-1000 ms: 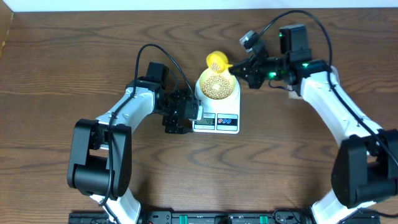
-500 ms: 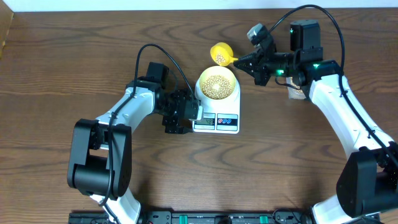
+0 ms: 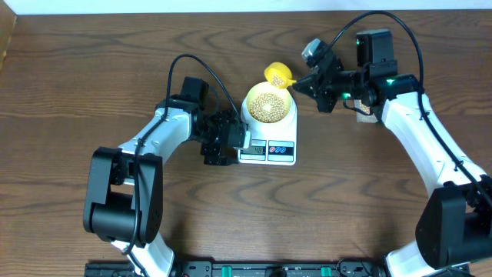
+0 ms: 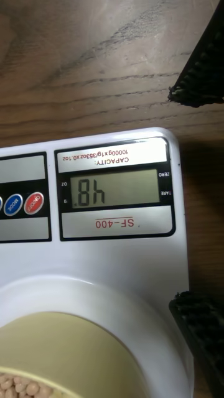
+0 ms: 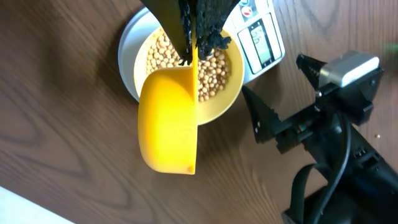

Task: Scoop item into bowl and weigh 50g on scale
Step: 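Hold the scoop tilted over the bowl with the right gripper, trickling beans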

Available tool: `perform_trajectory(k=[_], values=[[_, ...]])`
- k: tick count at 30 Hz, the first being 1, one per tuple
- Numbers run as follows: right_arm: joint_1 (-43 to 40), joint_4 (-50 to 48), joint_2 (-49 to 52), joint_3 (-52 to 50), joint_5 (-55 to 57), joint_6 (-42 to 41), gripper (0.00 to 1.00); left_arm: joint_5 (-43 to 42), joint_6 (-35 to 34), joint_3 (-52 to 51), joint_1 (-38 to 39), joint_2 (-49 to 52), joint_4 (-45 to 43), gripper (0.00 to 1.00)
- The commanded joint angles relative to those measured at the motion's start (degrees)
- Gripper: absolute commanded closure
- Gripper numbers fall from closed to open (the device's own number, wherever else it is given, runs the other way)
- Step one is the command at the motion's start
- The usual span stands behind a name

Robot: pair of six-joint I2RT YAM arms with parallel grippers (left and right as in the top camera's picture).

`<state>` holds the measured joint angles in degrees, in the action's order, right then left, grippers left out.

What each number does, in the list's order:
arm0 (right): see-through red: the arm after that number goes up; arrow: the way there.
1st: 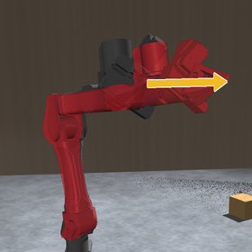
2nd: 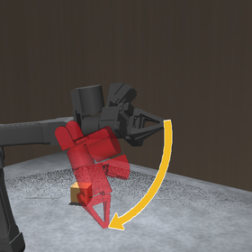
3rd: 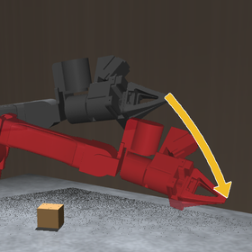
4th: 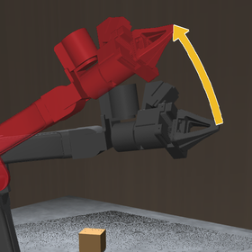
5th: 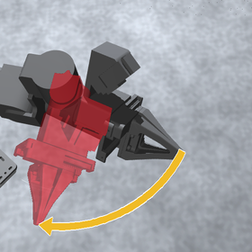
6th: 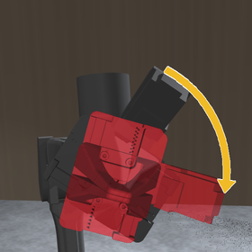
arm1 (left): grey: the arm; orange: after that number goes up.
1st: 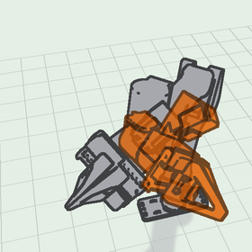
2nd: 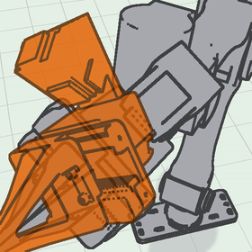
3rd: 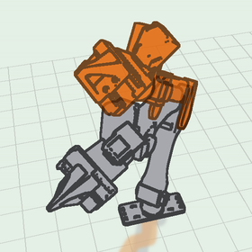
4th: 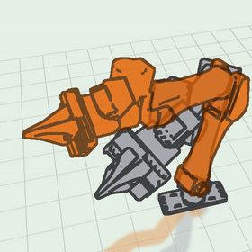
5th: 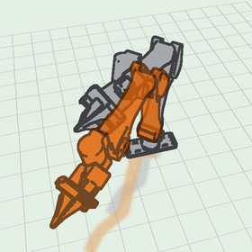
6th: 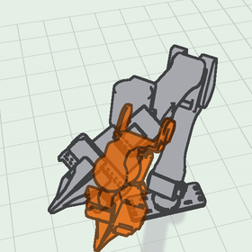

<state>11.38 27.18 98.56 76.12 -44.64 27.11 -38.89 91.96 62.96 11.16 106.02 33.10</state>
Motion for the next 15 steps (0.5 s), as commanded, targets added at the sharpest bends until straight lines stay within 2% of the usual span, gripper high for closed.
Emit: perform_trajectory(k=[1, 9, 12, 15], values=[[0.3, 0.2, -0.9, 0.0, 2.1, 2.1, 0.99, -0.9, 0.8, -0.5, 0.1, 0.9, 0.2, 0.03], [0.5, 2.0, -0.9, 0.0, -1.8, 5.9, 0.99, -1.0, 0.8, -0.5, 0.1, 0.9, 0.2, 0.02], [0.8, 1.4, -0.9, 0.0, 1.2, 4.2, 0.99, -1.0, 0.8, -0.5, 0.1, 0.9, 0.2, 0.03], [1.0, 1.9, -0.9, 0.0, 0.3, 6.0, 0.99, -1.0, 0.8, -0.5, 0.1, 0.9, 0.2, 0.02]])
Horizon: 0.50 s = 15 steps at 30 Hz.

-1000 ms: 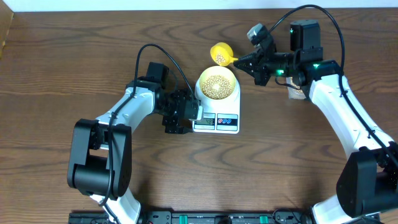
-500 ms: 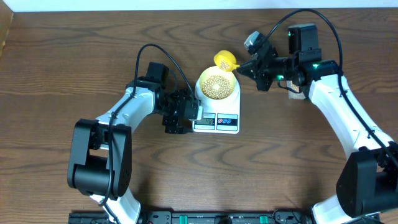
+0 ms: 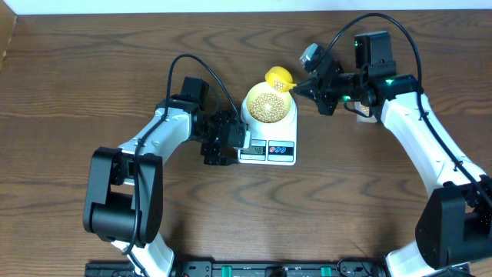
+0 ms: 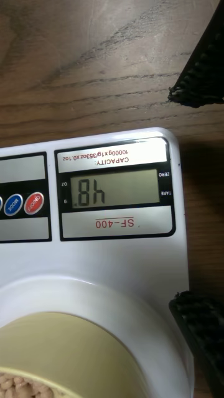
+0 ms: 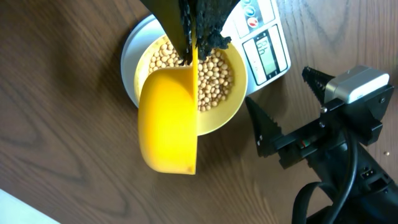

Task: Scoop item into bowl and weigh 50g on scale
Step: 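Hold the scoop tilted over the bowl with the right gripper, trickling beans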

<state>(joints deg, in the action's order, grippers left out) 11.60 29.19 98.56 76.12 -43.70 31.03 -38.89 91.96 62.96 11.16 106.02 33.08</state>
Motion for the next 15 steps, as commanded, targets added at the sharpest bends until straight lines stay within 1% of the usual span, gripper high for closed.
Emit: perform_trajectory(k=[1, 4, 15], values=[[0.8, -0.2, -0.9, 0.0, -0.3, 1.5, 0.99, -1.0, 0.8, -0.5, 0.1, 0.9, 0.2, 0.02], [0.9, -0.2, -0.9, 0.0, -1.7, 1.4, 0.99, -1.0, 0.8, -0.5, 0.1, 0.9, 0.2, 0.02], [0.9, -0.9, -0.9, 0.0, -0.4, 0.5, 0.99, -1.0, 0.8, -0.5, 0.1, 0.9, 0.2, 0.02]])
